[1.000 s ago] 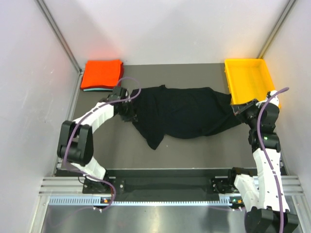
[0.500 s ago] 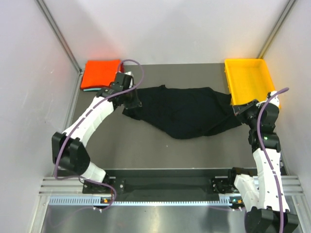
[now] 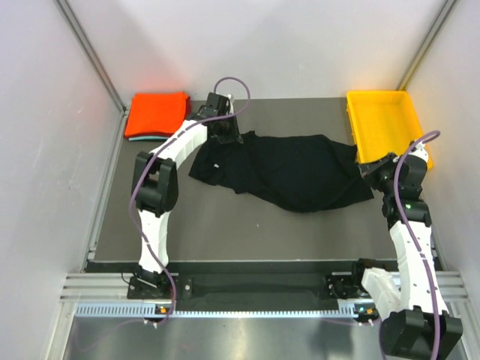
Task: Fold and stack the t-shirts
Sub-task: Flatten the tshirt out
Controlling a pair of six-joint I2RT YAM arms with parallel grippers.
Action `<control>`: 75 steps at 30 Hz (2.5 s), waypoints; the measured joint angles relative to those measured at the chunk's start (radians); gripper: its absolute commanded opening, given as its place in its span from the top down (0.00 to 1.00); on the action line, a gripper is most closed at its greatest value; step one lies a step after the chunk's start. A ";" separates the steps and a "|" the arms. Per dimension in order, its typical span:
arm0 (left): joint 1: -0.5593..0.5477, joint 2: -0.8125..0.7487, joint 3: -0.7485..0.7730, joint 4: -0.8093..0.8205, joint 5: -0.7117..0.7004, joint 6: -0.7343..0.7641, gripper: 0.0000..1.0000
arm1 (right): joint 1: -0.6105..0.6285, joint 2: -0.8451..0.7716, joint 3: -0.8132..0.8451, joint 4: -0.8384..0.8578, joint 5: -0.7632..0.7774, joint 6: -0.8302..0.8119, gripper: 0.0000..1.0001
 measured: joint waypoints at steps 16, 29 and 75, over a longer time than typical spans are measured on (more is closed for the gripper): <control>0.085 -0.130 -0.174 0.026 -0.031 0.059 0.60 | 0.000 0.018 0.000 0.033 -0.017 -0.024 0.99; 0.095 -0.102 -0.256 0.167 0.044 0.079 0.60 | 0.000 0.018 0.000 0.039 -0.035 -0.020 1.00; 0.095 -0.037 -0.341 0.284 0.099 0.009 1.00 | 0.000 0.035 -0.002 0.065 -0.047 -0.012 1.00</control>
